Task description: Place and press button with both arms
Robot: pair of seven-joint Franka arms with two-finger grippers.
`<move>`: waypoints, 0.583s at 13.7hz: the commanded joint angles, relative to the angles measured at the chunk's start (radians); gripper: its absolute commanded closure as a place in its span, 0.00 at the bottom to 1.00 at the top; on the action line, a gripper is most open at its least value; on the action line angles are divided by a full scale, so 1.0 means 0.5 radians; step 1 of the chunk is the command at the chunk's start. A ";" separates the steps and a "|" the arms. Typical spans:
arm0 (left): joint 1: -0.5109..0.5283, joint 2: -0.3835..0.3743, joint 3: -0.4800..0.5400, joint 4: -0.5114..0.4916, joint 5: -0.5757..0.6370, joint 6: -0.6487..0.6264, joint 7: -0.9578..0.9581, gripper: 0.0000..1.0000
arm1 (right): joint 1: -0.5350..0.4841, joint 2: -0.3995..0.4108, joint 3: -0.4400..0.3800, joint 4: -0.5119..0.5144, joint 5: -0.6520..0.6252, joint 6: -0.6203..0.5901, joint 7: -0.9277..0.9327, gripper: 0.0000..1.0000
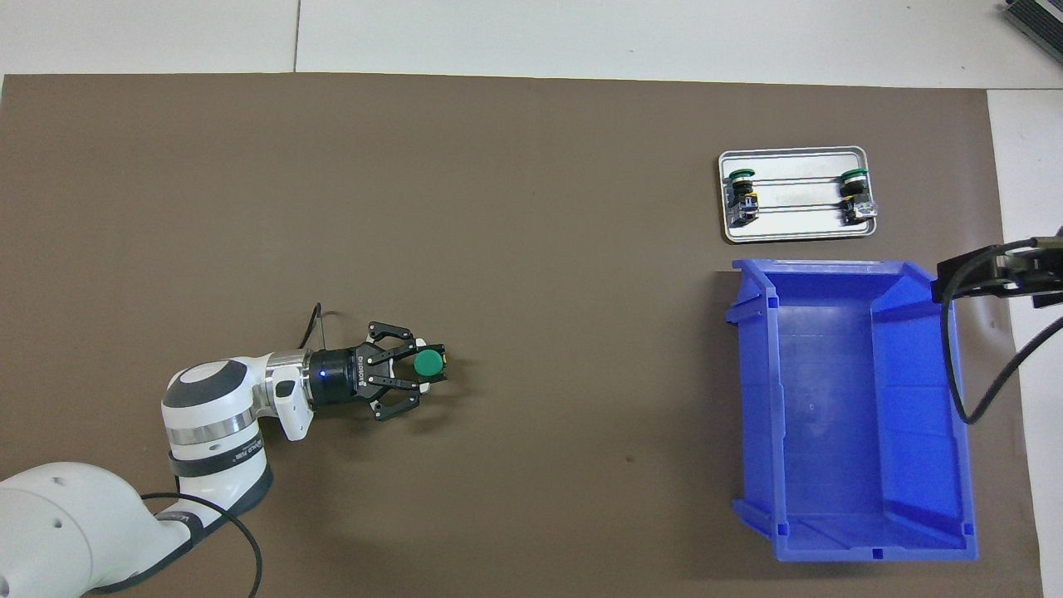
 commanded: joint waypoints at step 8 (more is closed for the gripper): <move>0.011 0.031 0.005 -0.009 -0.021 -0.040 0.065 0.16 | -0.021 -0.047 0.011 -0.049 -0.007 -0.005 -0.014 0.00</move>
